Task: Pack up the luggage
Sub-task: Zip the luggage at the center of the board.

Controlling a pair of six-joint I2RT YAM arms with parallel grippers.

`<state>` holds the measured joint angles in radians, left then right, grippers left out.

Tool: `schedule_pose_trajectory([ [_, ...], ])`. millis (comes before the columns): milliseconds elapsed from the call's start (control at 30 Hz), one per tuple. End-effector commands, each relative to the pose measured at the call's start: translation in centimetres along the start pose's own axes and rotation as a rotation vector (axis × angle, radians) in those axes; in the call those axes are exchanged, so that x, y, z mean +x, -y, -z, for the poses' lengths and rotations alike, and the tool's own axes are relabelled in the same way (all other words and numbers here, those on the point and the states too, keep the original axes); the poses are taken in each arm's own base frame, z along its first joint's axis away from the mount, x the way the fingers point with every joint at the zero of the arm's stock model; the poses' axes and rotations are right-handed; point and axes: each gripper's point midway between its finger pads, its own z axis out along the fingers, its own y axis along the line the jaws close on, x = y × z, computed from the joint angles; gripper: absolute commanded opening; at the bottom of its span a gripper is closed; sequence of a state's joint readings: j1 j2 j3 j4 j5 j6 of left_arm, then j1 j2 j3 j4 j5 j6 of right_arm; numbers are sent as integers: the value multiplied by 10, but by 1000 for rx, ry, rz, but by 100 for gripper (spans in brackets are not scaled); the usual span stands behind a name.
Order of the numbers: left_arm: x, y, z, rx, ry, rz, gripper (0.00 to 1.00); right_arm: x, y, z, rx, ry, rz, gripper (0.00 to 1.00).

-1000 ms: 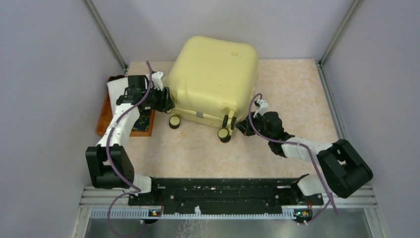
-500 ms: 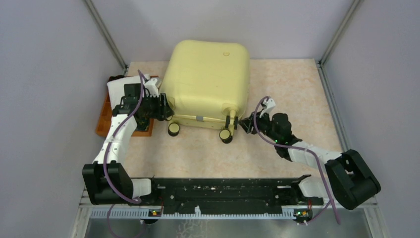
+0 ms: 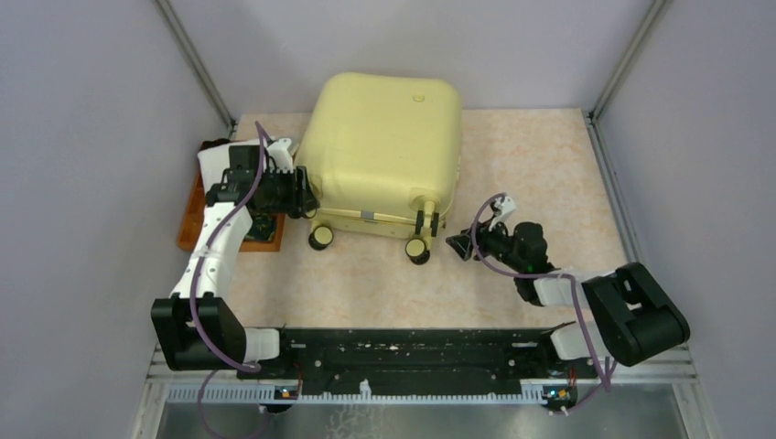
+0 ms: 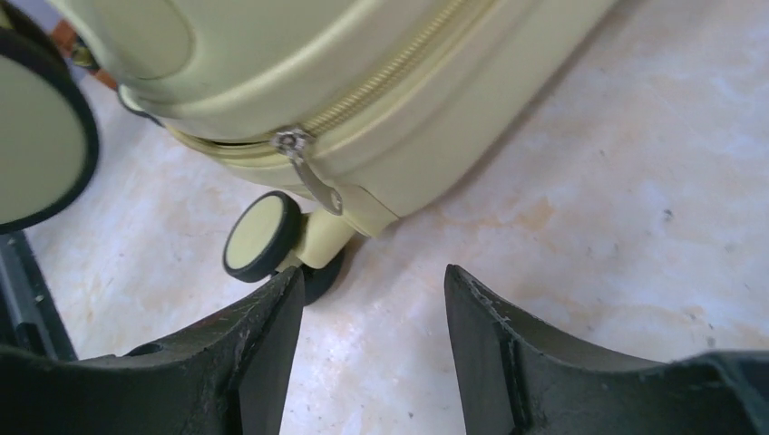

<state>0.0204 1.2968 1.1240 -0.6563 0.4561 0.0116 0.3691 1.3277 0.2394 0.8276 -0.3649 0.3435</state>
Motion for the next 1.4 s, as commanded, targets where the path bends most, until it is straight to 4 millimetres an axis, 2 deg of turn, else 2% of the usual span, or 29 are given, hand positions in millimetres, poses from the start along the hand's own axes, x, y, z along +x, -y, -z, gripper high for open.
schedule_pose_trajectory([
  [0,-86,39,37,103,272,-208,0,-44,-36,-7,-201,158,105,57],
  [400,-89,45,38,133,264,-161,0,-53,-30,-29,-205,179,87,48],
  [633,-95,56,38,193,252,-79,0,-52,-31,-36,-222,175,48,35],
  [733,-100,58,41,195,265,-77,0,-49,-31,-36,-225,171,34,24],
  [867,-102,59,43,193,274,-79,0,-54,-36,-30,-238,210,25,0],
  [1133,-100,57,42,181,272,-73,0,-51,-46,-27,-202,206,32,0],
  [1167,-100,56,42,180,272,-73,0,-49,-43,-29,-177,195,23,6],
  [1200,-100,56,42,179,273,-73,0,-48,-39,-30,-152,187,18,16],
  [1267,-101,57,43,181,275,-75,0,-48,-33,-31,-112,183,15,21],
  [1333,-102,58,44,182,278,-77,0,-49,-28,-31,-86,190,20,18],
  [1367,-102,58,45,184,278,-78,0,-51,-28,-30,-80,199,28,11],
])
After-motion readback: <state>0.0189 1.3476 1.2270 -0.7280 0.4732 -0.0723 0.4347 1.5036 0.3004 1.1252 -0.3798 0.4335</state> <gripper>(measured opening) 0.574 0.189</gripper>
